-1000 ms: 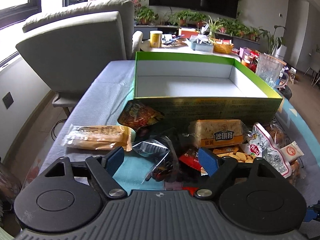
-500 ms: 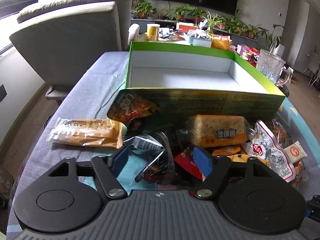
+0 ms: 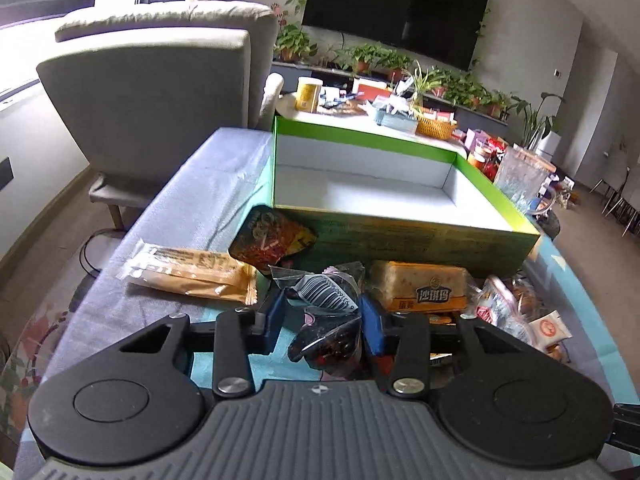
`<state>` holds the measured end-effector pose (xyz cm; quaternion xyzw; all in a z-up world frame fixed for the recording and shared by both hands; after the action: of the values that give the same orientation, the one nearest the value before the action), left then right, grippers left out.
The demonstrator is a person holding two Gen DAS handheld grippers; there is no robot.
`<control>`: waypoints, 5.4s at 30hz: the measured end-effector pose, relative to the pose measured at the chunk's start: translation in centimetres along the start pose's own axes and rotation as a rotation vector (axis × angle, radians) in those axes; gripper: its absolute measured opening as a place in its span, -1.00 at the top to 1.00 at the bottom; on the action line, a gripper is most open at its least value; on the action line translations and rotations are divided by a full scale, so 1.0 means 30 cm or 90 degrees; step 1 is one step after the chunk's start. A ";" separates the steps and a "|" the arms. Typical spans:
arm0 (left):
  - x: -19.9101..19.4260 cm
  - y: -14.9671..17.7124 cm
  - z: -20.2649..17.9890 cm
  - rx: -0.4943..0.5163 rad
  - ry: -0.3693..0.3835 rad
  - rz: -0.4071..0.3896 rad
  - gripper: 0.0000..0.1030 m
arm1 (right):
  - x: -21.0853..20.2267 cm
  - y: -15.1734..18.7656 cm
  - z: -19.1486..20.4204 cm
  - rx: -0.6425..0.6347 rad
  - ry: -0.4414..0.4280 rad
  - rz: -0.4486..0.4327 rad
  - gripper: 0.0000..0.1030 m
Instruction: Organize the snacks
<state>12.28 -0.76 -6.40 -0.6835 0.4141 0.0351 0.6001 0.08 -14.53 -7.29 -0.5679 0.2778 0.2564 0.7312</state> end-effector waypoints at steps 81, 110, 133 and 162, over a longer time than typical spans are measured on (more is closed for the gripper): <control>-0.100 -0.207 -0.148 0.127 0.062 -0.123 0.47 | -0.081 -0.237 -0.079 0.048 0.011 -0.133 -0.02; 0.297 -0.328 -0.113 0.129 0.058 -0.059 0.46 | 0.126 -0.492 -0.182 0.091 0.032 -0.152 -0.02; 0.283 -0.326 -0.087 0.143 0.030 -0.062 0.07 | 0.284 -0.578 -0.199 0.100 0.059 -0.131 -0.03; 0.052 -0.281 0.272 0.005 -0.111 -0.087 0.04 | 0.350 -0.559 -0.213 0.131 0.106 -0.099 -0.04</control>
<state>22.10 4.84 -2.83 -0.7021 0.3130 0.0522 0.6375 18.42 -23.89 -4.35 -0.5289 0.3175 0.1210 0.7777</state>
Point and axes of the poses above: each gripper's, at about its wrist camera, not at the fingertips, and x roughly the way its jaws point, z to its left, y to its underside, the point moved 8 cm from there along x, roughly the way its jaws point, and after that the axes turned 10 degrees about y, right-handed, at the moved point
